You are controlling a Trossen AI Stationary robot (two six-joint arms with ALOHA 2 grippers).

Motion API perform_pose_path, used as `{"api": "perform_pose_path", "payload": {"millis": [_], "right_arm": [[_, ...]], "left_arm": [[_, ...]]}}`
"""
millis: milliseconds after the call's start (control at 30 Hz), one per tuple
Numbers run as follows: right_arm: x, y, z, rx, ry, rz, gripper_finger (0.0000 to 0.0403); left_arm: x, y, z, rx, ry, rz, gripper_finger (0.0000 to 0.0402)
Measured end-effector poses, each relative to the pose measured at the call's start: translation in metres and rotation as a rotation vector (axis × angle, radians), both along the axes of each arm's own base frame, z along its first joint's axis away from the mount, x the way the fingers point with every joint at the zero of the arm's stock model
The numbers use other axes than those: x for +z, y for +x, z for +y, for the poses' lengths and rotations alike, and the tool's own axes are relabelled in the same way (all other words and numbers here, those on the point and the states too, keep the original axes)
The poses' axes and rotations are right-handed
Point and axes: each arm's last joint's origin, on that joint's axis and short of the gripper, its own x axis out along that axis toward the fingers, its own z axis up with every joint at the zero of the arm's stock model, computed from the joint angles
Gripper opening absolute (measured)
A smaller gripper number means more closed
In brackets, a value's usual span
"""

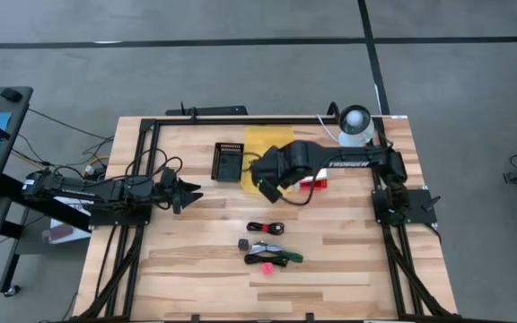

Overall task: Pick and place items into bin
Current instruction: Put the card reader box into the red bin

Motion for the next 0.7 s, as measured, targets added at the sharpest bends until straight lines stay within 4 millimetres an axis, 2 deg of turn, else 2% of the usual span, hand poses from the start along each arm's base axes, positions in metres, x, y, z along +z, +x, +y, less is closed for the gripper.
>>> {"api": "perform_pose_path", "payload": {"millis": [400,700], "right_arm": [[0.019,-0.017,-0.048,-0.063,-0.006,-0.031,0.0053],[0.034,-0.031,-0.066,-0.043,-0.025,-0.047,0.0053]], "left_arm": [[0.000,0.000,0.000,0.000,0.000,0.000,0.0258],[0.000,0.000,0.000,0.000,0.000,0.000,0.0258]]}}
